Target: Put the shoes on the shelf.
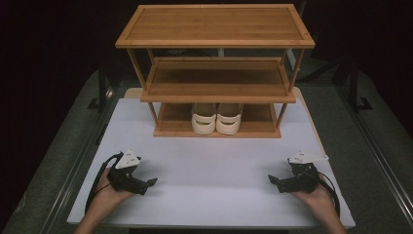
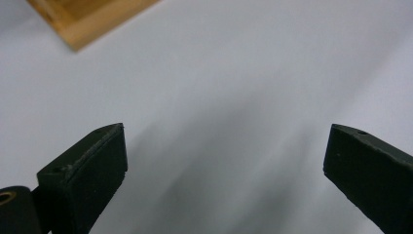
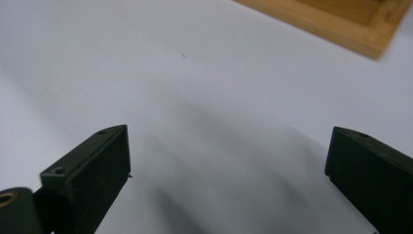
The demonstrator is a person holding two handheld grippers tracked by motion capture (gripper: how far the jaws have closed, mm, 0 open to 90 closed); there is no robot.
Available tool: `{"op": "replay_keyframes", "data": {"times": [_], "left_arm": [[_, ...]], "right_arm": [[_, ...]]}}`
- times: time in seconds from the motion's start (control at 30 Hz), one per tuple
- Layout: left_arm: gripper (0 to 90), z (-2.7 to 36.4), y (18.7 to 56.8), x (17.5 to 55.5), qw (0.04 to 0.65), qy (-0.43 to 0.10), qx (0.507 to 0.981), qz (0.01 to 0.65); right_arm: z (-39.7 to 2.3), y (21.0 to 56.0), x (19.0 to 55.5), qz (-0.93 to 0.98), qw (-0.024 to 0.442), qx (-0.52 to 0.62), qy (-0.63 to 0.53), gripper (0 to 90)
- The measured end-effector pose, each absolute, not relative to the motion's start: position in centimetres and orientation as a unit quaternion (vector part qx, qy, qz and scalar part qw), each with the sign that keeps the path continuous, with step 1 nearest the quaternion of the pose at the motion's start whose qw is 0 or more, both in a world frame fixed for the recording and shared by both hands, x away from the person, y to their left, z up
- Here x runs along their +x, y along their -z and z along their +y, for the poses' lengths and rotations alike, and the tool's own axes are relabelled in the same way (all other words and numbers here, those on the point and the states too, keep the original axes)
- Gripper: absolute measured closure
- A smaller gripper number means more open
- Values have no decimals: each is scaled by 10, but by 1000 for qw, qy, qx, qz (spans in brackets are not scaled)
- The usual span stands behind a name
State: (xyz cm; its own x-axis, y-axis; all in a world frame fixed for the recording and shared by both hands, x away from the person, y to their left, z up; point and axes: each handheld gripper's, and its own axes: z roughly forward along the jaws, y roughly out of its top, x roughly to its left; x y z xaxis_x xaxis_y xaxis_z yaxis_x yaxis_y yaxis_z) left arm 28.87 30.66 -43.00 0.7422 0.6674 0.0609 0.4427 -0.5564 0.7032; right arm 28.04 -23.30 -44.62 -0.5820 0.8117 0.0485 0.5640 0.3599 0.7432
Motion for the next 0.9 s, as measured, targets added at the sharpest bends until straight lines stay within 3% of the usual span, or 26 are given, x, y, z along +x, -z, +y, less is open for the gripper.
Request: {"op": "replay_keyframes", "data": {"times": [0.43, 0.9], "left_arm": [[18, 338, 450, 271, 346, -154, 858, 347], [14, 339, 451, 272, 342, -149, 858, 353]], "right_arm": [[-245, 458, 269, 814, 173, 445, -330, 21], [-246, 459, 269, 811, 170, 449, -334, 21]]}}
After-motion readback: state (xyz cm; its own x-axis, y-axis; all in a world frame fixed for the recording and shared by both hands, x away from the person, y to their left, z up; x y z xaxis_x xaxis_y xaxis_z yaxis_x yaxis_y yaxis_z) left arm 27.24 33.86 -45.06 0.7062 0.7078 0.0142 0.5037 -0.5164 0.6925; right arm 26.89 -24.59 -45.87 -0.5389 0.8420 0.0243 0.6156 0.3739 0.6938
